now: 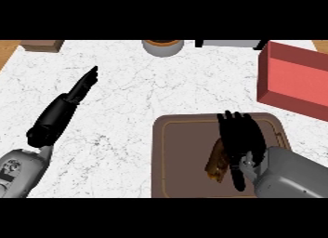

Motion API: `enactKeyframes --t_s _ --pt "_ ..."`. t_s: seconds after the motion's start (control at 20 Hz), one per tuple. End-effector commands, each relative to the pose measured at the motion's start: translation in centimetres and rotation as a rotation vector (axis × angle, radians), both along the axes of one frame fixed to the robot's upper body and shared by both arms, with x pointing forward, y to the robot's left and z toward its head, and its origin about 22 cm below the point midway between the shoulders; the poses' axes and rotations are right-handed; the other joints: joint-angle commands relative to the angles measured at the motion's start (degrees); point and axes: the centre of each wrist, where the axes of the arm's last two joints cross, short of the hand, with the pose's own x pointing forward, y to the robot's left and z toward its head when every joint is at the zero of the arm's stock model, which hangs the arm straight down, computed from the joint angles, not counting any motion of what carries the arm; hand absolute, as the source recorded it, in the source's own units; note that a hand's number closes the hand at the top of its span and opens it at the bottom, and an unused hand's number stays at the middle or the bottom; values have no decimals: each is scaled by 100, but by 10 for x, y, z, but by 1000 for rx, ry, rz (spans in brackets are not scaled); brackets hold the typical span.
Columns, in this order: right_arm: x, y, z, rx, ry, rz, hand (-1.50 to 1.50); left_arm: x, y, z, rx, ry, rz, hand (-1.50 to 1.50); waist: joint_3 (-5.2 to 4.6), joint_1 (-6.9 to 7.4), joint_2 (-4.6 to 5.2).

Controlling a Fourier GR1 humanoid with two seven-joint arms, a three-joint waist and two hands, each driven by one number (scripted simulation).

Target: Pick the sweet potato from the tray and place it in the cardboard box

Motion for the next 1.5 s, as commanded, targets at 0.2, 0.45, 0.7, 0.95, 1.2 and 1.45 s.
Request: enactKeyframes --t_s 0.2,0.45,0.7,0.95,1.2,1.45 --pt "21 53 -17 -257 -42 -135 -150 -9 17 -13 -2 27 23 0 11 -115 -70" --pt "24 87 -31 -288 -20 -102 -150 -5 19 -5 -16 12 39 0 25 -234 -71" --pt "39 83 -37 -355 -22 -142 -150 -9 19 -8 -18 19 57 0 32 -331 -83" --pt "45 106 -45 -370 -2 -153 -150 -8 18 -5 -3 3 69 0 42 -315 -53" --pt "32 115 -58 -329 16 -146 -150 -5 16 -3 -16 12 94 0 49 -397 -59" --pt "45 94 -58 -353 35 -191 -150 -8 21 3 0 -3 70 0 53 -369 -45"
